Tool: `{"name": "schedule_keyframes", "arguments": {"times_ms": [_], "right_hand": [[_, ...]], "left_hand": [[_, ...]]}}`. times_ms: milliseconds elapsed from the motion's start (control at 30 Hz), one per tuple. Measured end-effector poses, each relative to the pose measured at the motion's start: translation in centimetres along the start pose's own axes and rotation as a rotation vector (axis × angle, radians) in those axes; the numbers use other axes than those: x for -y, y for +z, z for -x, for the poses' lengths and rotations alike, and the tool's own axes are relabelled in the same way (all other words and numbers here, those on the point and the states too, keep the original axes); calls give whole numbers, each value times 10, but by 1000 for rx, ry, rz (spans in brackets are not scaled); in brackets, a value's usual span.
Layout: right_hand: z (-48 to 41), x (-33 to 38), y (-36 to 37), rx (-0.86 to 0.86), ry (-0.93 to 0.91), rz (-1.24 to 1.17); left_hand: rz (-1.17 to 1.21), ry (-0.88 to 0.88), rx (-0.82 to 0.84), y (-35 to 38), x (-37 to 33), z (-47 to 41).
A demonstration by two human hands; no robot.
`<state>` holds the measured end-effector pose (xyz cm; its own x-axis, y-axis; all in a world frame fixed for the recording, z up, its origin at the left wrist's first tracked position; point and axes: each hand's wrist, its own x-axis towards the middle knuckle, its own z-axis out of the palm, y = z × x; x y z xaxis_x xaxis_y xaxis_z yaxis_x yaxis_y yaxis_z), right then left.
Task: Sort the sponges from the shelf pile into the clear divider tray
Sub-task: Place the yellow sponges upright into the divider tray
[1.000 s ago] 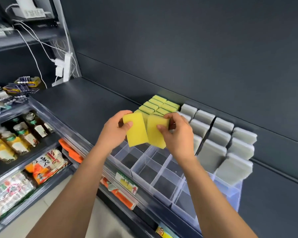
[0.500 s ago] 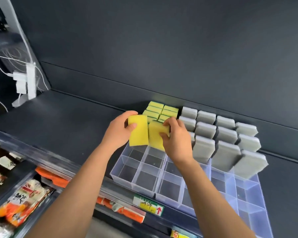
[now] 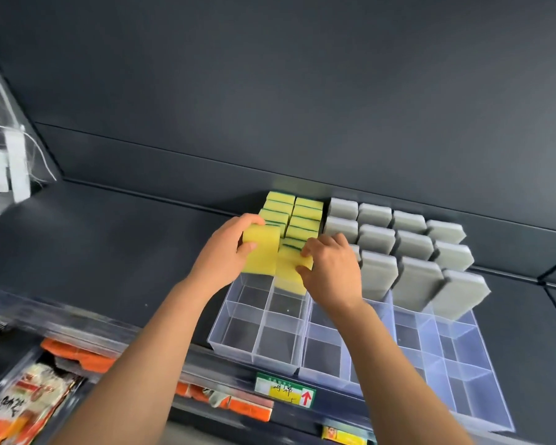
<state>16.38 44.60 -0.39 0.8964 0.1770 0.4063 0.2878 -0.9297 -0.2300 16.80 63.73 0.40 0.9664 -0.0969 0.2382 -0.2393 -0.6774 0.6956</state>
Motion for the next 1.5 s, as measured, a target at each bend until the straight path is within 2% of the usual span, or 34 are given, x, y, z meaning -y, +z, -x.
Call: {"name": "schedule_keyframes", "arguments": {"times_ms": [233,500,700,833,1067,1267,1500], "right_hand": [[5,1,8,-61,-16,118],[11,0,16,-123,-51,122],[14,1,18,-146,-90,137],[18,1,26,-178,-105,167],[25,4,24,-150,-132,179],[48,0,8,-76,-106,175],[94,-41,-28,-57,10,187]], "left_hand": [[-54,115,-49,9,3,-3],[-113,223,-89,18,17,4],[-217,240,-88,26,30,13],[-353,357,-101,30,27,10],[-454,353,-127,32,25,13],[-605,305,-99,37,2,27],[-652,376,-93,68,-57,51]]}}
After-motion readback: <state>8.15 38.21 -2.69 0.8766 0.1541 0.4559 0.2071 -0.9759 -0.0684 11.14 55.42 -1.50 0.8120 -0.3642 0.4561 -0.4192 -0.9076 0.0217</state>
